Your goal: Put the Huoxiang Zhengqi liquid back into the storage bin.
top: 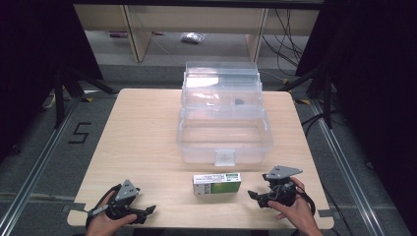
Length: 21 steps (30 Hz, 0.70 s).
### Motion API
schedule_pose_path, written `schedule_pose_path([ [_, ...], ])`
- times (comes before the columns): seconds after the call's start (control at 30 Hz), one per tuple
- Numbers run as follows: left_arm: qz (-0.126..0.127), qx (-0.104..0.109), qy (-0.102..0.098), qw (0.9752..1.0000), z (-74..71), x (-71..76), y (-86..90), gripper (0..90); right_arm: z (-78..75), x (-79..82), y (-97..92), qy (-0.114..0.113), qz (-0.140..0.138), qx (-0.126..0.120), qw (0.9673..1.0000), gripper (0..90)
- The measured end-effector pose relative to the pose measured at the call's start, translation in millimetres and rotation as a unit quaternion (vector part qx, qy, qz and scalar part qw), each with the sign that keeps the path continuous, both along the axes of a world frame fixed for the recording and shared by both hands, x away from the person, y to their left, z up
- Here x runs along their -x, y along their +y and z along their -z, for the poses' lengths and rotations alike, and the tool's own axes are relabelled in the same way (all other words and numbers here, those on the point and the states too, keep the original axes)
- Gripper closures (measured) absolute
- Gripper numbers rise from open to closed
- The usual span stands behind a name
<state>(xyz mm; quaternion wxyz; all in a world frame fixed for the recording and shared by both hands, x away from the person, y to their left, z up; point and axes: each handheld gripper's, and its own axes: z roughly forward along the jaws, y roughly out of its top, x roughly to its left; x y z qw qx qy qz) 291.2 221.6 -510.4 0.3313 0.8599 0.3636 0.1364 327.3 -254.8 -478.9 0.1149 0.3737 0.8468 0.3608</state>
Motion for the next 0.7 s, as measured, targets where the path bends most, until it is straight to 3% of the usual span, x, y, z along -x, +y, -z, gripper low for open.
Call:
schedule_pose_path([
  [0.03, 0.000, 0.000, 0.000, 1.0000, 0.0, 0.0, 0.0, 15.4, 0.0, 0.0, 0.0, 0.000, 0.000, 0.000, 1.0000, 17.6],
  [0.1, -0.017, 0.024, -0.006, 0.9996, 2.8, 1.2, -3.5, 15.4, -0.6, -3.0, -0.6, -0.009, -0.011, 0.007, 0.9999, 17.7],
  [0.13, -0.017, 0.024, -0.006, 0.9996, 2.8, 1.2, -3.5, 15.4, -1.7, -0.4, 1.4, 0.009, -0.004, -0.001, 1.0000, 17.7],
  [0.17, -0.016, 0.024, -0.005, 0.9996, 2.8, 1.2, -3.4, 15.4, -1.7, -0.4, 1.4, 0.009, -0.004, -0.001, 1.0000, 17.7],
  [0.2, -0.018, 0.023, -0.006, 0.9996, 2.7, 0.6, -3.1, 15.3, -2.0, -3.9, 0.3, -0.006, -0.023, 0.006, 0.9997, 17.7],
  [0.23, -0.019, 0.024, -0.005, 0.9995, 2.7, 0.5, -3.0, 15.3, -3.9, -1.4, 3.5, 0.008, -0.008, -0.002, 0.9999, 17.7],
  [0.3, -0.012, 0.020, -0.003, 0.9997, 2.4, 0.7, -2.6, 15.3, -9.6, -4.1, 3.7, 0.000, -0.025, 0.004, 0.9997, 17.5],
  [0.33, -0.005, 0.004, -0.003, 1.0000, 1.5, 0.1, -0.8, 15.3, -12.5, -4.9, 5.3, -0.005, -0.029, 0.004, 0.9996, 17.0],
  [0.37, -0.009, 0.015, -0.002, 0.9998, 2.0, 0.6, -1.8, 15.4, -17.5, -5.6, 6.1, 0.001, -0.043, 0.013, 0.9990, 16.8],
  [0.4, -0.012, 0.020, -0.002, 0.9997, 2.3, 0.5, -2.0, 15.3, -21.6, -6.9, 7.8, -0.012, -0.047, 0.019, 0.9987, 16.8],
  [0.43, -0.011, 0.011, -0.001, 0.9999, 1.9, 0.1, -0.8, 15.3, -26.8, -6.8, 8.5, -0.001, -0.052, 0.023, 0.9984, 16.7],
  [0.47, -0.023, 0.026, -0.003, 0.9994, 3.3, 0.9, -3.1, 15.4, -30.3, -8.0, 11.8, -0.012, -0.061, 0.020, 0.9979, 16.6],
  [0.53, -0.008, 0.013, 0.000, 0.9999, 1.8, 0.6, -1.3, 15.4, -40.2, -8.4, 14.6, -0.016, -0.072, 0.028, 0.9969, 16.6],
  [0.57, -0.013, 0.020, -0.002, 0.9997, 2.7, 0.9, -2.4, 15.4, -43.9, -8.0, 17.6, -0.019, -0.081, 0.030, 0.9961, 16.6],
  [0.6, -0.010, 0.015, -0.002, 0.9998, 2.4, 0.7, -1.9, 15.4, -54.6, -8.3, 22.4, -0.021, -0.093, 0.045, 0.9945, 16.6],
  [0.7, -0.019, 0.024, -0.004, 0.9995, 3.5, 1.0, -3.4, 15.4, -59.9, -8.0, 27.7, -0.021, -0.095, 0.050, 0.9941, 16.5],
])
